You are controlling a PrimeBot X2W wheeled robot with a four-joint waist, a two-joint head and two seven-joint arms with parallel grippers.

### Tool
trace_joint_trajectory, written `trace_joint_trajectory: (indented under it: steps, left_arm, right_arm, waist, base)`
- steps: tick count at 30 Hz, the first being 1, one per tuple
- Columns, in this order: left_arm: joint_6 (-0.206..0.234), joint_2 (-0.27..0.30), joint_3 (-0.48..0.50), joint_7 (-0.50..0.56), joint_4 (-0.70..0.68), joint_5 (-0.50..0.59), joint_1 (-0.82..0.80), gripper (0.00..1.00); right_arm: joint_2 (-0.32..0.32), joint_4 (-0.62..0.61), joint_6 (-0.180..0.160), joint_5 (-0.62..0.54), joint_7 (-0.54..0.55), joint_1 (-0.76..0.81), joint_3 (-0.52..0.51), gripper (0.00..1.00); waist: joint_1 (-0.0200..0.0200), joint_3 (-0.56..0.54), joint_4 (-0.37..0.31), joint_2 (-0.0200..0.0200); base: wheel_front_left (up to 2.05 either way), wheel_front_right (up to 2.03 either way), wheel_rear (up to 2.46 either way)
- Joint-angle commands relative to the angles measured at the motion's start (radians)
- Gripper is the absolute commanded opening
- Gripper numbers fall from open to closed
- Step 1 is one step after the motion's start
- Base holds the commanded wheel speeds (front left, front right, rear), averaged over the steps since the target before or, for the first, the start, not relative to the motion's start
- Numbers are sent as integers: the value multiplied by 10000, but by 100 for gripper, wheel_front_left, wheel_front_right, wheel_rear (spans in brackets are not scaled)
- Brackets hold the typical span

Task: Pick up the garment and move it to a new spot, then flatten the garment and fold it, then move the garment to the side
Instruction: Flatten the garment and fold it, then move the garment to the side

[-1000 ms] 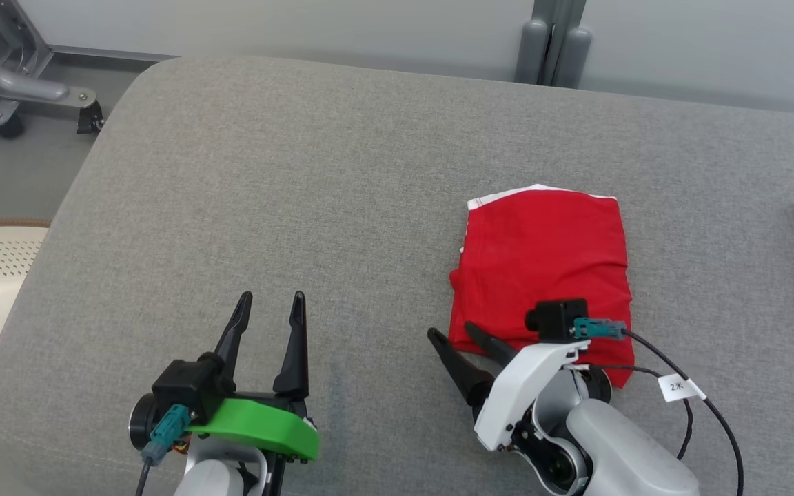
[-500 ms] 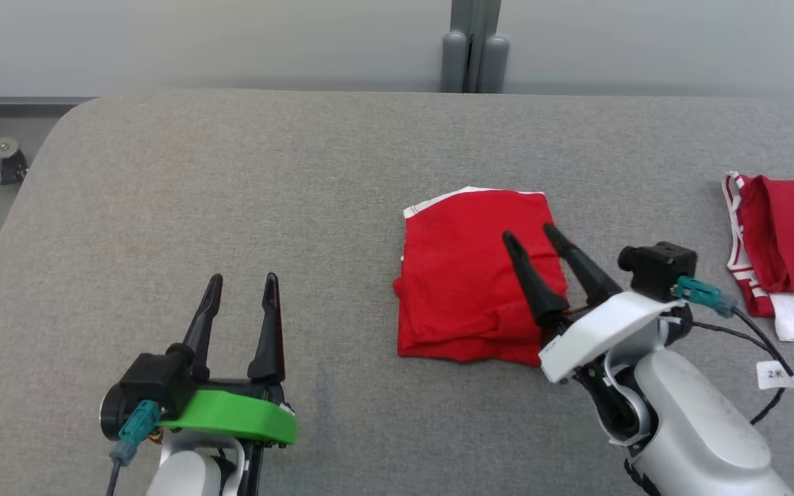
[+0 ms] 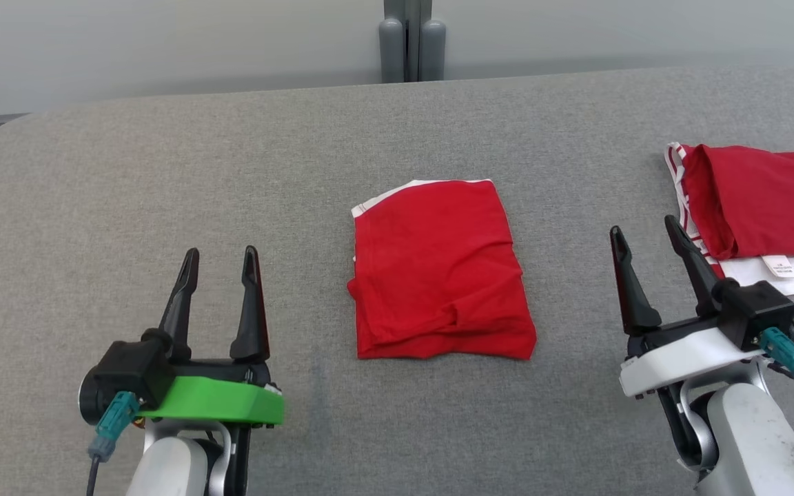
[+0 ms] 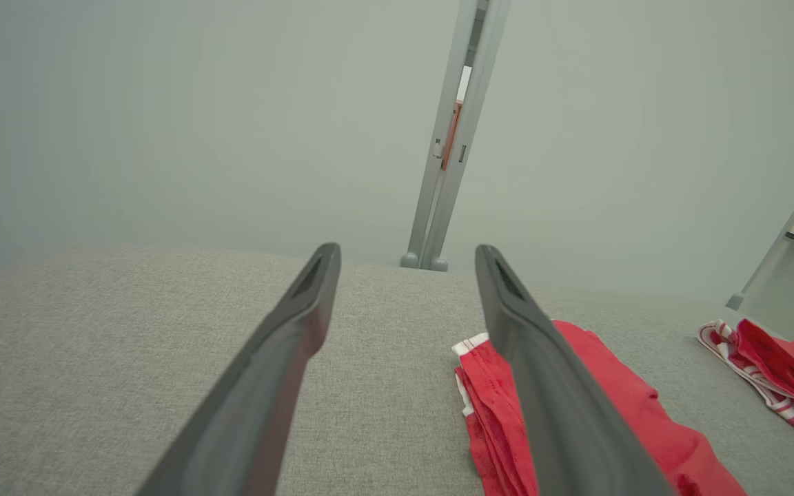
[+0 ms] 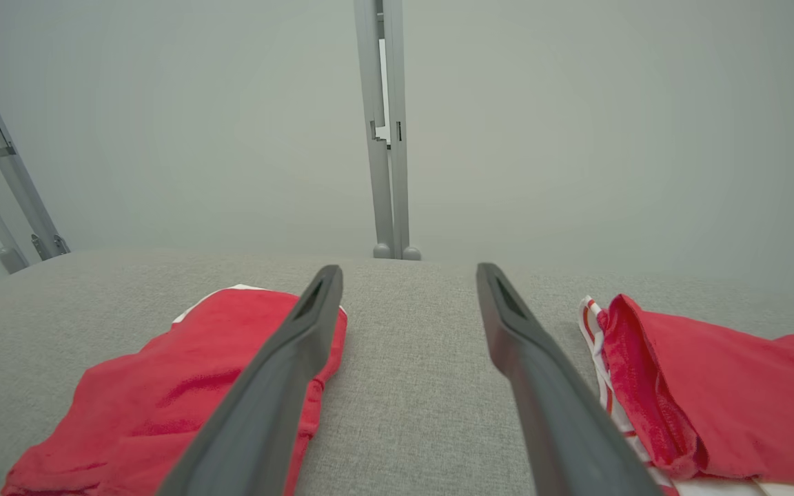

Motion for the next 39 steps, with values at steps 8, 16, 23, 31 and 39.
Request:
trace_joint_trajectory:
  steps: [8, 16, 23, 31, 39]
  left_arm:
    - [45, 26, -166, -1, 94, 49, 71, 100]
    - [-67, 26, -503, -1, 185, -11, -293, 100]
    - [-16, 24, -792, -1, 238, -129, -499, 100]
    - [72, 24, -1072, -1, 335, -318, -712, 100]
    - [170, 23, -1211, -1, 344, -461, -704, 100]
  right_arm:
    - [549, -118, 0, -480, -39, 355, -310, 100]
    - [442, 987, 0, -346, 448, -455, 235, 100]
    - [407, 2098, 0, 598, 1596, -1475, 764, 100]
    - [497, 3369, 0, 1930, 2966, -2360, 764, 100]
    - [481, 4384, 4, 1818, 3978, -2510, 1393, 91]
  waist:
    - [0, 154, -93, -1]
    - [0, 668, 331, -1]
    - [0, 1156, 906, -1]
    - [0, 1512, 1557, -1]
    - [0, 1591, 1812, -1]
  base:
    - [0, 0, 0]
    - [0, 0, 0]
    - [0, 0, 0]
    - [0, 0, 0]
    - [0, 0, 0]
